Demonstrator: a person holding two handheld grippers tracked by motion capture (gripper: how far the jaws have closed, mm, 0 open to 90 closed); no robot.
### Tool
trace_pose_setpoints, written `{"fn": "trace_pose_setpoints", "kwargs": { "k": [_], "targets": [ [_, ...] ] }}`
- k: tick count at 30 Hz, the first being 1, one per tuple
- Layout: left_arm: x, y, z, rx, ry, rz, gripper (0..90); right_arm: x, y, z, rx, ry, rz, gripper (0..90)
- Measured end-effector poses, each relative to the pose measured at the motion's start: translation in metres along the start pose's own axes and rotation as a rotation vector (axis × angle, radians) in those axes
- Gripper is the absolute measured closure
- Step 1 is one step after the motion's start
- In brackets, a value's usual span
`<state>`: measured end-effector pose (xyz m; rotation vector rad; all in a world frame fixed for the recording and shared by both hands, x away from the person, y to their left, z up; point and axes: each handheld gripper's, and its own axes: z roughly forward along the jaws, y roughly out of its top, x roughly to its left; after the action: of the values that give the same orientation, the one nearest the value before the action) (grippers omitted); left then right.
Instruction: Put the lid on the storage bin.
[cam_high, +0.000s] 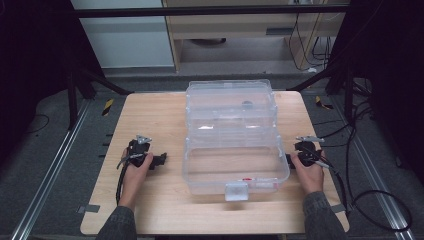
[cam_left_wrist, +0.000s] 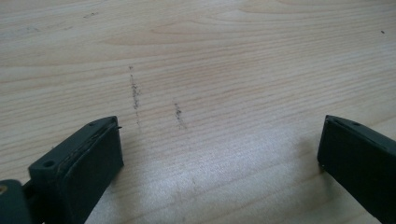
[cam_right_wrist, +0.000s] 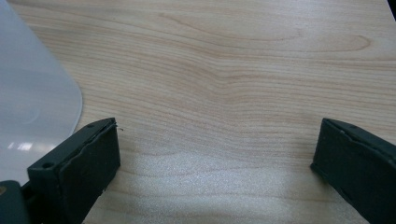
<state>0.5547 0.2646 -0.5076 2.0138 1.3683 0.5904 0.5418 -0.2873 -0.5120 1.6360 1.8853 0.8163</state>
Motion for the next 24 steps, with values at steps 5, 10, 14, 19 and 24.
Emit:
{"fn": "trace_pose_setpoints", "kwargs": {
  "k": [5, 10, 14, 19, 24],
  "targets": [
    [-0.001, 0.000, -0.001, 0.004, -0.012, 0.011, 0.0, -0.001, -0.001, -0.001, 0.000, 0.014, -0.015, 0.6],
    [-0.003, 0.001, -0.003, 0.039, -0.033, 0.032, 0.0, -0.002, -0.002, -0.002, 0.001, 0.024, -0.025, 0.6],
    [-0.006, 0.001, -0.006, 0.043, -0.058, 0.059, 1.6, -0.004, -0.004, -0.004, -0.002, 0.042, -0.044, 1.3],
    [-0.012, 0.004, -0.015, 0.028, -0.083, 0.081, 3.7, -0.007, -0.005, -0.005, -0.003, 0.061, -0.059, 2.3],
    [-0.018, 0.008, -0.027, -0.013, -0.110, 0.090, 3.8, -0.009, -0.007, -0.010, -0.020, 0.065, -0.085, 10.8]
  ]
}}
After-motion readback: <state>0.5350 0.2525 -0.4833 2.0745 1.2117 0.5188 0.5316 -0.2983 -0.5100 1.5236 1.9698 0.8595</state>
